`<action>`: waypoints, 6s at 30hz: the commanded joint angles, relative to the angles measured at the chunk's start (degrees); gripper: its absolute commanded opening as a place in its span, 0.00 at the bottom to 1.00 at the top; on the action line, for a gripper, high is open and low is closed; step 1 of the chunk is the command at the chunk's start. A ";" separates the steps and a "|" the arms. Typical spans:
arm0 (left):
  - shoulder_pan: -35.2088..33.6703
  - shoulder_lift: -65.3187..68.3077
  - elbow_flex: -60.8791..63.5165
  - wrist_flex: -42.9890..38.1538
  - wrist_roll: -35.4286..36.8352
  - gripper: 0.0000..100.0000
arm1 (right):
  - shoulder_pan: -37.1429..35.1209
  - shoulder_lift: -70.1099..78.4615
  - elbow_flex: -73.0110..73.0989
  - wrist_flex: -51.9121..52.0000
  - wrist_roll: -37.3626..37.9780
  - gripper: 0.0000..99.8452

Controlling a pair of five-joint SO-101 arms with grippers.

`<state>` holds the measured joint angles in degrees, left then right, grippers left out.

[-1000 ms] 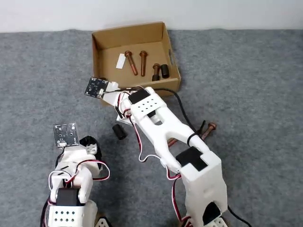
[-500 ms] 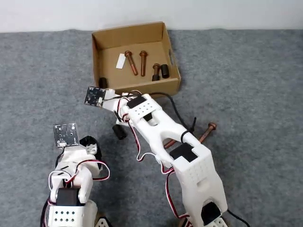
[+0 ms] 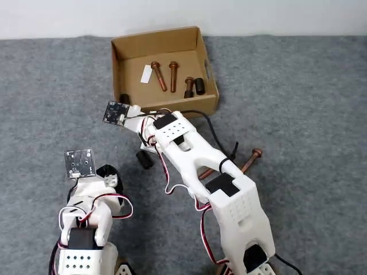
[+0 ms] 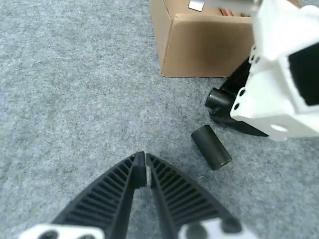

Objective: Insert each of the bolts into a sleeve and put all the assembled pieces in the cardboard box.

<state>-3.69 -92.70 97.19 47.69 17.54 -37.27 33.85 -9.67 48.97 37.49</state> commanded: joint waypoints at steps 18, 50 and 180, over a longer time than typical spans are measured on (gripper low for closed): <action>-0.18 -0.44 -0.31 -1.23 0.53 0.01 | 3.12 -30.11 -1.23 25.19 -34.90 0.01; 18.81 21.10 -29.93 15.56 -2.46 0.01 | 31.08 -82.33 19.69 53.85 -55.03 0.01; 25.76 -2.20 -40.31 10.11 13.01 0.00 | 4.88 -137.71 73.58 26.59 -45.71 0.01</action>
<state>21.98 -91.56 57.36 60.26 30.46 -29.45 -104.00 64.09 77.19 -8.13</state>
